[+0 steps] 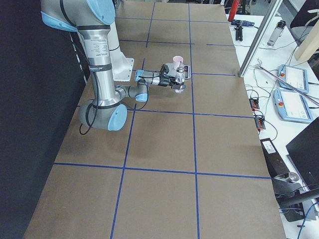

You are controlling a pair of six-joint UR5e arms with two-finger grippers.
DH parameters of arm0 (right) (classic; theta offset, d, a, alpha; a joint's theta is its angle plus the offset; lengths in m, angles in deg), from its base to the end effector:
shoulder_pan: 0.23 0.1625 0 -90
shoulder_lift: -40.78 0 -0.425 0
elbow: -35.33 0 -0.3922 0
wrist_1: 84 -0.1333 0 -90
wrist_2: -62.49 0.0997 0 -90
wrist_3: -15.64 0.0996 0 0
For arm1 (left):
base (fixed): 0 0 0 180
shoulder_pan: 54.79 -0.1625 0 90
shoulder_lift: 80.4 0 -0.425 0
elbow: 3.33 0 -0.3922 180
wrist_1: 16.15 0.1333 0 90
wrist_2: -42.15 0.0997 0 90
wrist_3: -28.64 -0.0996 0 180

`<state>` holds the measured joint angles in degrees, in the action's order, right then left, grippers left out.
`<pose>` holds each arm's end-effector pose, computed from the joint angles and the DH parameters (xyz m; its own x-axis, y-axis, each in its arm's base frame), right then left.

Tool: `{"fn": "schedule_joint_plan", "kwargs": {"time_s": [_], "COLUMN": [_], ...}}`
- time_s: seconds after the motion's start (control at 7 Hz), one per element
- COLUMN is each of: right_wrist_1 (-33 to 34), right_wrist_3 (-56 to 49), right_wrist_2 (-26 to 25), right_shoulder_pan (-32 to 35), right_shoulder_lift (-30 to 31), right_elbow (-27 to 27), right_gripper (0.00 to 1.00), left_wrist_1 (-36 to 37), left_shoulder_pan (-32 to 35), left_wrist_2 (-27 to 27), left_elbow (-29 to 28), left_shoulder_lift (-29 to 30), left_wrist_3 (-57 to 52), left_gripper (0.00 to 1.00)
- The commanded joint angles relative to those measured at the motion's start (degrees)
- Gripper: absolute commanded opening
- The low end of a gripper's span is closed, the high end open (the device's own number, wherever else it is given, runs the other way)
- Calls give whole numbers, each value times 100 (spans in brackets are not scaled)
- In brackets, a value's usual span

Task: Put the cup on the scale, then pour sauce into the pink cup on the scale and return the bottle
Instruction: 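Lift the bottle with the right gripper toward the pink cup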

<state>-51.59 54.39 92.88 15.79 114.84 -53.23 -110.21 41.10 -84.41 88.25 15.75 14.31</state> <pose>-0.4922 -0.3694 0.3936 0.9092 -0.1494 0.3887 -0.3507 0.2288 0.9081 -0.1298 -0.5376 0.5902 0.8111 0.2784 -0.5144 -0.1035 0.9339 0.3423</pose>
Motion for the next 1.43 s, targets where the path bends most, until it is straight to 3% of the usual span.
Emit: {"fn": "schedule_joint_plan", "kwargs": {"time_s": [0.0,0.57,0.86,1.29], "right_wrist_1": [930,3353,4199,4904], "right_wrist_3": [-463,-1043,-1071,-1071], "right_wrist_2": [-234,-401,-602,-1252], "right_shoulder_pan": [7,-11,-63,-107], "right_shoulder_lift": [-383,-402,-672,-850], "right_elbow": [-55,-1160,-1216,-1198], "right_gripper": [0,0,0,0], "left_wrist_1": [19,10,19,19], "left_shoulder_pan": [0,0,0,0], "left_wrist_2": [0,-9,-9,-9], "left_elbow": [-18,-141,-193,-228], "left_shoulder_lift": [-44,-131,-158,-158], "left_wrist_3": [0,0,0,0], "left_gripper": [100,100,100,100]}}
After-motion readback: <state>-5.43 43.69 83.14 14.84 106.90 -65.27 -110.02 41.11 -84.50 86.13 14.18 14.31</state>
